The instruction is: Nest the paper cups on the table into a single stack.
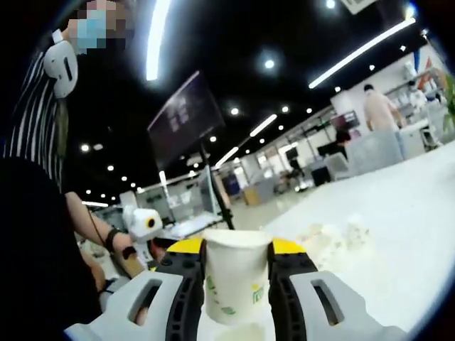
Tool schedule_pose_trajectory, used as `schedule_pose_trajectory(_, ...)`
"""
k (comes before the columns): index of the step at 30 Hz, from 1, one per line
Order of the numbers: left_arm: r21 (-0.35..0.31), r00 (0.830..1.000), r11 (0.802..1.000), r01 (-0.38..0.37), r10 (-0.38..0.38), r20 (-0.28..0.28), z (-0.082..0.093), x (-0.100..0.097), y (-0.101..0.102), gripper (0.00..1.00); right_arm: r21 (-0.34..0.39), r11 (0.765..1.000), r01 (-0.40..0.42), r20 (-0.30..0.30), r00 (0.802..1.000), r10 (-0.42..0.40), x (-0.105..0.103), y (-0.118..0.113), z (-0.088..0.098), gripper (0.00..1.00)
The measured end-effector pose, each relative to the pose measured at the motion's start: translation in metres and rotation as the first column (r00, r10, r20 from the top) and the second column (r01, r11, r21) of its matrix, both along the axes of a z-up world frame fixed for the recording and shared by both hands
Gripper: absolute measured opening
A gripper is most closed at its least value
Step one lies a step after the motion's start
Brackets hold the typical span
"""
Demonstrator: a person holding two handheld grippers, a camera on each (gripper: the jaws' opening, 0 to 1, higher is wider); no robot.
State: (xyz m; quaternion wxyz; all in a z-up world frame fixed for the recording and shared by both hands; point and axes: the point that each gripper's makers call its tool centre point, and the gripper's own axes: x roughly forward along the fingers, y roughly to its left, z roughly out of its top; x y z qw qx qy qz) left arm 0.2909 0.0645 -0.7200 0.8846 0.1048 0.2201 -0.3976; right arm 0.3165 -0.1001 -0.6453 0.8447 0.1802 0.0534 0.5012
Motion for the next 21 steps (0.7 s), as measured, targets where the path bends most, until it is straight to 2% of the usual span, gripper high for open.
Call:
schedule_pose_trajectory(5,0.003,1.000,1.000,0.004,-0.004,-0.005,-0.002,-0.002,0.000,0.88,0.005,1.000,0.007,-0.024,1.000,-0.007,-0.004,0.003,-0.013,0.31)
schedule_pose_trajectory(12,0.006,1.000,1.000,0.005,-0.005,-0.010,-0.003,-0.002,0.000,0.88,-0.027,0.999,0.018,-0.044,0.999,-0.019,-0.007,0.005,-0.034,0.31)
schedule_pose_trajectory(21,0.005,1.000,1.000,0.008,-0.008,-0.015,-0.006,-0.002,-0.002,0.88,-0.066,0.998,0.016,-0.039,0.999,-0.019,-0.009,0.011,-0.047,0.31)
